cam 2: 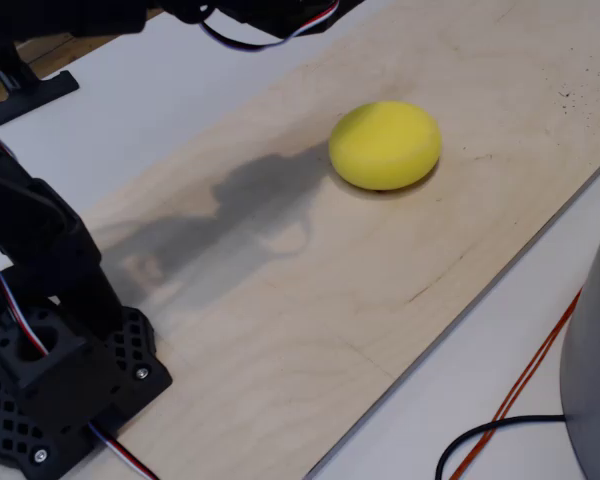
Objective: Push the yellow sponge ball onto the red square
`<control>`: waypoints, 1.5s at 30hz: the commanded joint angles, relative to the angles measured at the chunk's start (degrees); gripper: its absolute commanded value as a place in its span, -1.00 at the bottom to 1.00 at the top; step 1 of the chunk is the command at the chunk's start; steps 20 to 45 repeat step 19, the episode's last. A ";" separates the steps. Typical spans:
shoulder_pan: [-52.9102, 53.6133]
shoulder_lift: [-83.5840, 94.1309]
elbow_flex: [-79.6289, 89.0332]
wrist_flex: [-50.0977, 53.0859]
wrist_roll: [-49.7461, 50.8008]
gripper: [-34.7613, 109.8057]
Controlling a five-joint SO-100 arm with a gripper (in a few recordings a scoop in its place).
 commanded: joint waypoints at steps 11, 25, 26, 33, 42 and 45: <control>0.00 0.09 -2.55 -1.67 -0.70 -0.52; 0.00 0.26 -2.64 -1.67 0.18 -0.52; 0.00 0.26 -2.64 -1.67 0.18 -0.52; 0.00 0.26 -2.64 -1.67 0.18 -0.52; 0.00 0.26 -2.64 -1.67 0.18 -0.52; 0.00 0.26 -2.64 -1.67 0.18 -0.52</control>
